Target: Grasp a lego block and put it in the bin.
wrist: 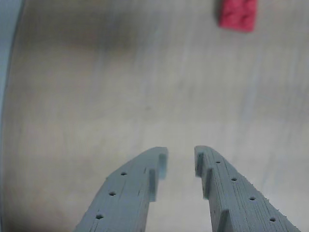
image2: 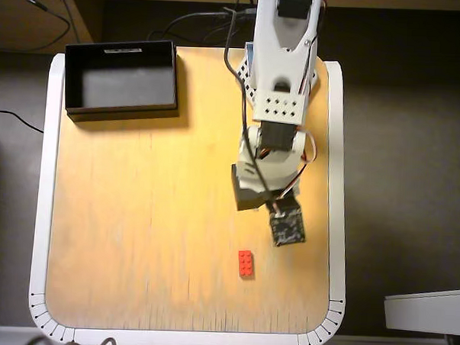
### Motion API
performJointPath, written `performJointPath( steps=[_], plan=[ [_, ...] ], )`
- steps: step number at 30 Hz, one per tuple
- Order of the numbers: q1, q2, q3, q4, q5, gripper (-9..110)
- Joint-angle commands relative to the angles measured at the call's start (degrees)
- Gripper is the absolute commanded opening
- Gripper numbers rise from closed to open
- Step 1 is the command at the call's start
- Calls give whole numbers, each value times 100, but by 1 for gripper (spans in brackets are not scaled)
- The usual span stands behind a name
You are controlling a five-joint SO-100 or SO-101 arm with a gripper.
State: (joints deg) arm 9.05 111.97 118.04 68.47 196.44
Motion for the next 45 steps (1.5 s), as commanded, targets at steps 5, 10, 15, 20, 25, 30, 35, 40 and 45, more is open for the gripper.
performJointPath(
  steps=[5,10,15,20,25,30,35,40,45],
  plan=[
    [404,-1046,-1714,-853,-141,14],
    [431,-1494,-1714,-1468,-325,21],
    [404,-1811,-1714,-1547,-413,21],
    [316,-2180,-1723,-2153,-580,23],
    [281,-2461,-1846,-2479,-580,23],
    [237,-2751,-2109,-2479,-668,23],
    [176,-2927,-2136,-2479,-721,23],
    [97,-3129,-2180,-2479,-844,23],
    [9,-3296,-2224,-2479,-940,23]
  ],
)
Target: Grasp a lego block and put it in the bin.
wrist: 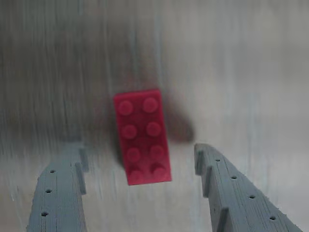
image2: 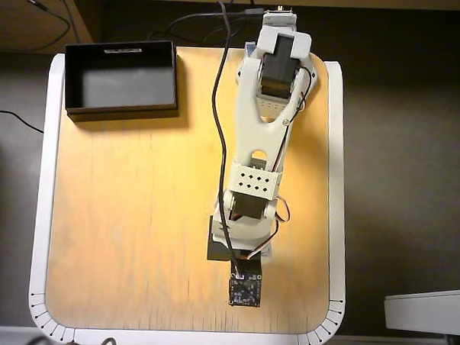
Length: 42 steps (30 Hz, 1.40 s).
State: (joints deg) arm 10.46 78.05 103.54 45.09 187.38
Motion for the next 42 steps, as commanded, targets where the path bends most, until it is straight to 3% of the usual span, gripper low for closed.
performJointPath(
  steps=[1,23,32,42],
  plan=[
    [-141,88,-773,-141,-44,23],
    [-79,-229,-923,-272,-35,22],
    [9,-272,-923,-272,44,1],
    [185,44,-914,-220,-9,0]
  ],
)
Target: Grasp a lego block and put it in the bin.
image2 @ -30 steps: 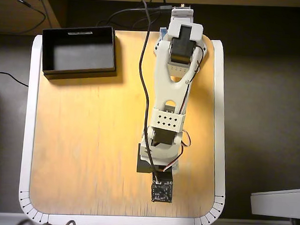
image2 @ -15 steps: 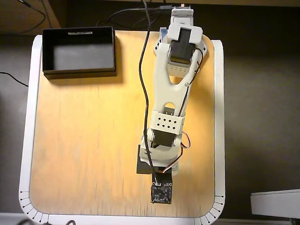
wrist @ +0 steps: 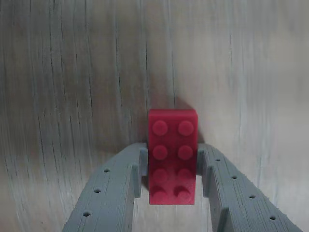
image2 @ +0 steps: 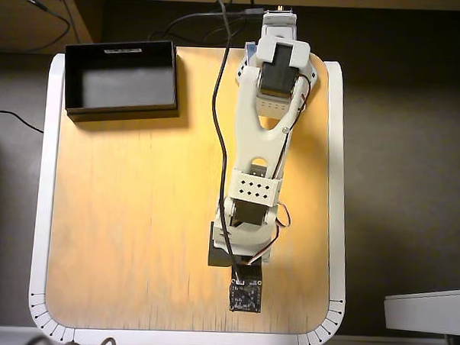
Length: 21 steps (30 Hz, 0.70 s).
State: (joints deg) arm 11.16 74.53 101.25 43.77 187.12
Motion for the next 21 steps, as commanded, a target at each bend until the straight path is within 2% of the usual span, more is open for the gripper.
performJointPath(
  steps=[1,10,15,21],
  plan=[
    [141,545,-686,-70,0,0],
    [466,2355,-677,176,-229,0],
    [905,3542,-686,1046,-114,0],
    [2074,4896,-686,2092,-18,1]
  ],
)
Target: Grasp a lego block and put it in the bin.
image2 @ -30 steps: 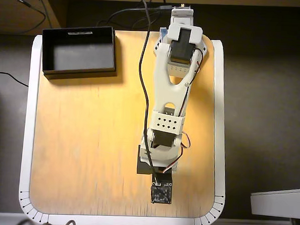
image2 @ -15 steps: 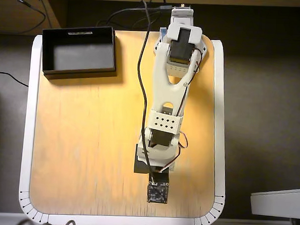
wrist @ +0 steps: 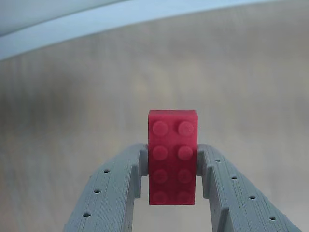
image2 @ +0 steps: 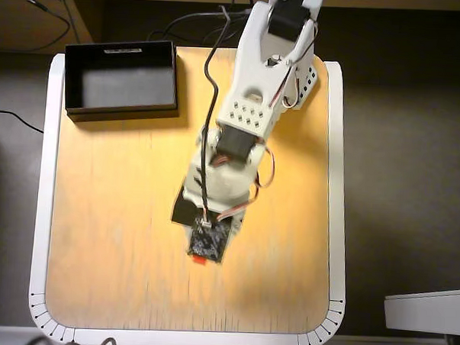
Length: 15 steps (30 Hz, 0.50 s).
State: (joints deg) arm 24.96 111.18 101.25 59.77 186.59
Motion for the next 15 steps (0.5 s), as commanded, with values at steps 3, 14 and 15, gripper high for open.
performJointPath(
  steps=[3,14,15],
  plan=[
    [1538,1652,-677,1028,123,1],
    [4764,2065,-677,2268,1046,0],
    [4966,2013,-677,2259,1125,0]
  ],
)
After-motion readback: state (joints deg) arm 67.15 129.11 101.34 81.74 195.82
